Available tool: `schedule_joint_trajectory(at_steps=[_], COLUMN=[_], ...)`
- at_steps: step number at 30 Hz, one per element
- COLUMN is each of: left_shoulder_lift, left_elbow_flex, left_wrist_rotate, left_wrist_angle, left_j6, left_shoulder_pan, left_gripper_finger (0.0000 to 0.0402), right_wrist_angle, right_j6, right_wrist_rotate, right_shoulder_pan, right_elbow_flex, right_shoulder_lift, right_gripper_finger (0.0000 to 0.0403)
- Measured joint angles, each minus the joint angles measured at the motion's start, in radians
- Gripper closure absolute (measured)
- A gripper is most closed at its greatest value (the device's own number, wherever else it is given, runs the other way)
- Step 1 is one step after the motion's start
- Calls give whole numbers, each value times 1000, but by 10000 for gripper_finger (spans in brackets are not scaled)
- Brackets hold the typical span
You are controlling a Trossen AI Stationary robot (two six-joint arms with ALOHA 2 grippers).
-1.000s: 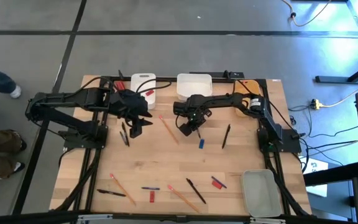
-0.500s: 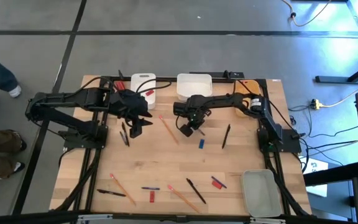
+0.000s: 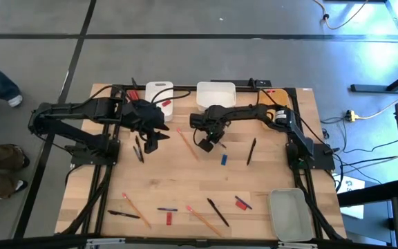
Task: Sort crayons/erasers/pens/pencils in bins
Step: Put the blue crayon into the right white bin
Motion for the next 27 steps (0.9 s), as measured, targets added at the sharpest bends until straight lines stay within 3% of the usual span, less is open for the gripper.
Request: schedule_joint_trajectory(at_steps=[9, 19, 27], left_shoulder_lift=[0, 0, 0], left_elbow_flex=[0, 0, 0], left_wrist_rotate=[0, 0, -2], left_wrist_angle=[-1, -1, 1], left_j6=[0, 0, 0], left_shoulder_pan=[0, 0, 6], left_gripper_finger=[250, 250, 250], right_wrist_angle=[-140, -305, -240], right_j6=[-85, -216, -390], right_wrist_rotate=[2, 129, 154], right_shoulder_pan=[-7, -66, -161], right_elbow_flex=[221, 526, 617], right_shoulder_lift=[-5, -8, -10], right_gripper_finger=[371, 369, 369])
